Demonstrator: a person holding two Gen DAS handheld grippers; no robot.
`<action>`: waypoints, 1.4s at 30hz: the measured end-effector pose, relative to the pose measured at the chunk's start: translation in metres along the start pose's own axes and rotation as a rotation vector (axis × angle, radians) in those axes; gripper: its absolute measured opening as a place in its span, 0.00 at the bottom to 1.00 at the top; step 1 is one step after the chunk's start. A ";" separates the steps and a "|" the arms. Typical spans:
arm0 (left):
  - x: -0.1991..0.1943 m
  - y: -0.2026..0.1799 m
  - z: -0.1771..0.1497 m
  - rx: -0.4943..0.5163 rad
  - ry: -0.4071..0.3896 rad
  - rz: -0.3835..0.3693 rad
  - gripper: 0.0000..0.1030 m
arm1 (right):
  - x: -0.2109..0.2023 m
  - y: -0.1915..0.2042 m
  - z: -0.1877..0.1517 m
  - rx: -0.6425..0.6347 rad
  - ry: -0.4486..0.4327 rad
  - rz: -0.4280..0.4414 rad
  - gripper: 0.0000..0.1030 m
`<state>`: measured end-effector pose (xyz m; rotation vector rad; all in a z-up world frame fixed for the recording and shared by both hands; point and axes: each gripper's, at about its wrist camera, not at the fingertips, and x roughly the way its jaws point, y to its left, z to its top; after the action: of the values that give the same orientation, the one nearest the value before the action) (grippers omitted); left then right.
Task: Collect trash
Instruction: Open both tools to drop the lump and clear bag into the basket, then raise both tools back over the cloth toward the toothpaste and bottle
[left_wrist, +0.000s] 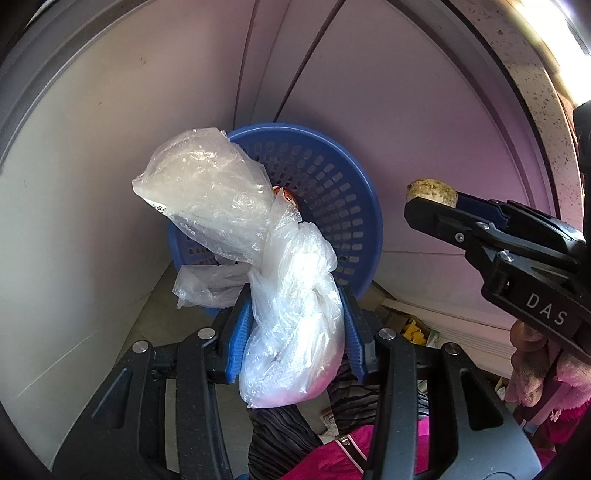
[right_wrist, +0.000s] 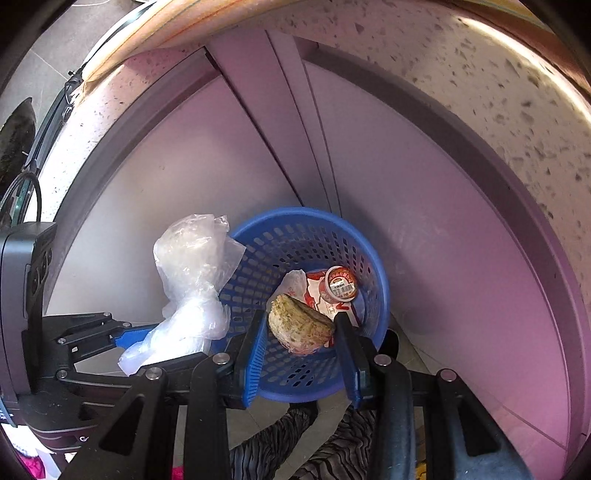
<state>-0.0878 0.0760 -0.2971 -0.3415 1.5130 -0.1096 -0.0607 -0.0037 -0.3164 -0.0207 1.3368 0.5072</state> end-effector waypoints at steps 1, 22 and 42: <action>0.000 0.000 0.000 0.000 -0.002 0.004 0.42 | 0.000 0.000 0.000 0.000 0.000 0.000 0.37; -0.008 0.008 -0.006 -0.003 -0.041 0.089 0.63 | -0.028 -0.002 0.003 0.008 -0.038 0.003 0.63; -0.106 -0.011 -0.005 0.002 -0.251 0.126 0.63 | -0.109 0.013 0.004 -0.053 -0.167 0.074 0.64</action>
<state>-0.0981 0.0946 -0.1927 -0.2472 1.2813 0.0309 -0.0771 -0.0280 -0.2110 0.0272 1.1643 0.5943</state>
